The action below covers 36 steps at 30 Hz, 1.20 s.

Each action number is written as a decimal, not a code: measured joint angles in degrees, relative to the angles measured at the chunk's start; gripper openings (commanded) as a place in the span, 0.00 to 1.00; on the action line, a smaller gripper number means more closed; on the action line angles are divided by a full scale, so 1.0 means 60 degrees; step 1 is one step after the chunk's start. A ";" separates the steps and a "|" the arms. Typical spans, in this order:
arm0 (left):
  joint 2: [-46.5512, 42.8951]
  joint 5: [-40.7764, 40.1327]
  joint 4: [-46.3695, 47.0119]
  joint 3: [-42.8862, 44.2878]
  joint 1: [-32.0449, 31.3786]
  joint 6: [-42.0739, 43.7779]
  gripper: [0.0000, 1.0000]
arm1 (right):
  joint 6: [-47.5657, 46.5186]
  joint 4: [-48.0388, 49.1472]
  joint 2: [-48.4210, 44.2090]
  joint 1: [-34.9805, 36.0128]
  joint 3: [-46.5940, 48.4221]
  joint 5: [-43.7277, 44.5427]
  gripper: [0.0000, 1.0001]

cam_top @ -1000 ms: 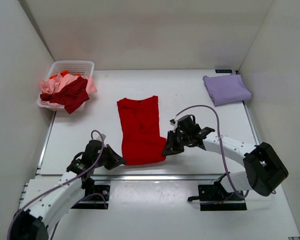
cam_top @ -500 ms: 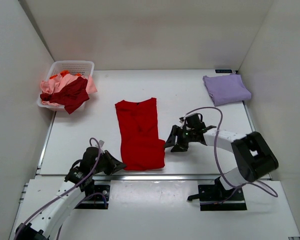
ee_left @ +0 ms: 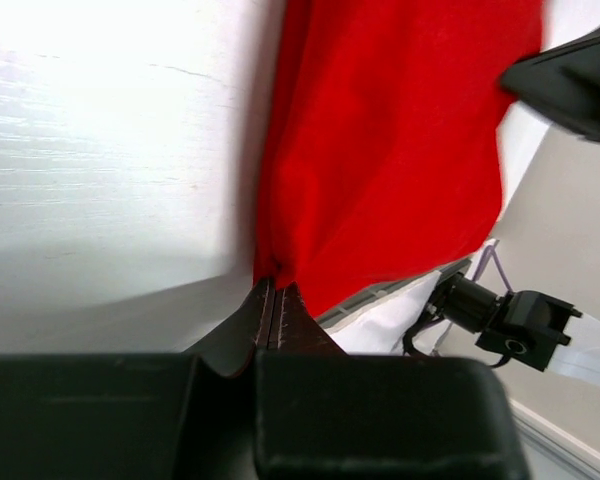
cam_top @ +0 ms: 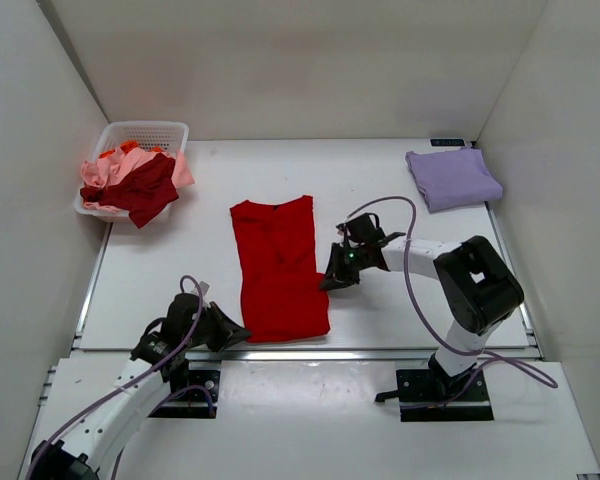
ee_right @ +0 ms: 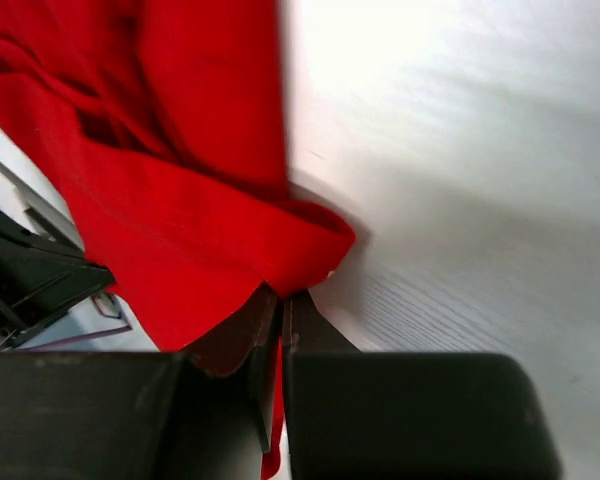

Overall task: Fold and stack the t-shirts
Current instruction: Grab one side of the 2/3 rectangular tshirt with both arms

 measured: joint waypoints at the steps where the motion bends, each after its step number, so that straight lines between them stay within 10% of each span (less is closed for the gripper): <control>1: 0.0055 -0.0018 -0.0018 0.0007 0.0000 0.0040 0.00 | -0.0106 -0.0153 -0.0004 0.0062 0.0204 0.0124 0.00; 11: 0.0346 -0.0131 -0.0168 0.0058 0.0007 0.0244 0.00 | -0.1020 -0.0415 -0.0026 0.0350 0.1552 0.0353 0.00; 20: 0.0430 -0.0146 -0.0197 0.0087 0.0007 0.0273 0.00 | -0.1803 -0.1610 0.1479 0.0058 0.2845 0.1078 0.46; 36: 0.0739 -0.0375 -0.0481 0.0357 -0.0073 0.0404 0.00 | 0.0739 0.0448 -0.4135 0.0612 -0.3286 0.0947 0.58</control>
